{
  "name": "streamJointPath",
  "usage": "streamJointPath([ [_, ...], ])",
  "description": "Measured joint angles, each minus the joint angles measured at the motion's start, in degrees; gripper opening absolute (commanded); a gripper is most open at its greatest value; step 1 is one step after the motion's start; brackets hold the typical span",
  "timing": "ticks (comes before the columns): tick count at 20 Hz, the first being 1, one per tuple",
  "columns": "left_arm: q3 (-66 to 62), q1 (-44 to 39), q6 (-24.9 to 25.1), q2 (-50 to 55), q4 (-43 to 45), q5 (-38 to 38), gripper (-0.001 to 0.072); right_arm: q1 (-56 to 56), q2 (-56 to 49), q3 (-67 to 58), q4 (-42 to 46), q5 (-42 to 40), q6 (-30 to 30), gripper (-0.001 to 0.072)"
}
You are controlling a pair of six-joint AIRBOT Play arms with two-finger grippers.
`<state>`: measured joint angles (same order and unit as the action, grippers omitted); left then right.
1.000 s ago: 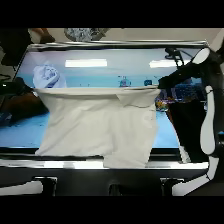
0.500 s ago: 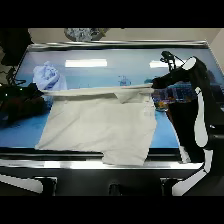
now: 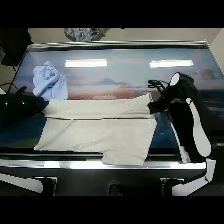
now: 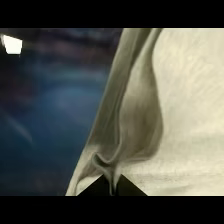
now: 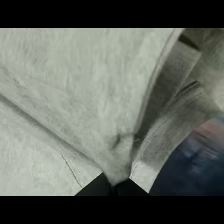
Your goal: Fold the shirts.
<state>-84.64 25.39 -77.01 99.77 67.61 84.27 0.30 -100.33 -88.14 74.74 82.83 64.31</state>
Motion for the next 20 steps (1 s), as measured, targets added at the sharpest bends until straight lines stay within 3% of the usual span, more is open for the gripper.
streamJointPath([
  [1, 0.6, 0.0, -0.2, 0.0, 0.9, 0.5, 0.0032, 0.1, 0.1, 1.3, 0.1, -0.7, 0.5, 0.0045],
  [2, 1.1, 0.0, -0.4, 0.1, 1.7, 0.9, 0.0093, 0.3, 0.2, 2.3, 0.1, -1.4, 1.0, 0.0069],
  [3, 1.4, 0.0, -0.6, 0.3, 2.6, 1.2, 0.0347, 0.4, 0.2, 3.0, 0.0, -1.9, 1.6, 0.0252],
  [4, 1.6, 0.0, -0.7, 0.3, 3.4, 1.4, 0.0492, 0.4, 0.3, 3.4, 0.0, -2.3, 1.9, 0.051],
  [5, 1.7, 0.1, -1.5, 0.3, 3.5, 1.7, 0.049, 0.3, 0.5, 3.6, -0.1, -2.6, 2.1, 0.0565],
  [9, 1.2, 2.0, -3.2, -1.6, 4.5, 6.0, 0.0487, -2.3, 3.7, 3.2, 1.9, 0.5, 0.9, 0.0534],
  [10, 2.0, 3.0, -4.2, -3.0, 5.0, 7.3, 0.0459, -3.7, 4.9, 3.5, 2.3, 2.8, 0.2, 0.0533],
  [11, 3.5, 4.0, -5.0, -4.8, 5.4, 8.4, 0.0383, -5.0, 6.3, 4.3, 2.7, 5.0, -0.8, 0.0532],
  [12, 6.0, 5.0, -5.5, -7.3, 6.0, 8.7, 0.038, -6.1, 8.0, 5.9, 2.8, 6.8, -1.8, 0.0532],
  [18, 27.5, 12.5, -4.0, -20.5, 10.3, 3.2, 0.0401, -8.5, 21.3, 21.1, -2.6, 3.8, -6.3, 0.0531],
  [20, 32.2, 14.1, -2.5, -22.2, 10.7, 0.4, 0.0499, -8.8, 24.7, 24.2, -4.5, 2.1, -7.7, 0.053],
])
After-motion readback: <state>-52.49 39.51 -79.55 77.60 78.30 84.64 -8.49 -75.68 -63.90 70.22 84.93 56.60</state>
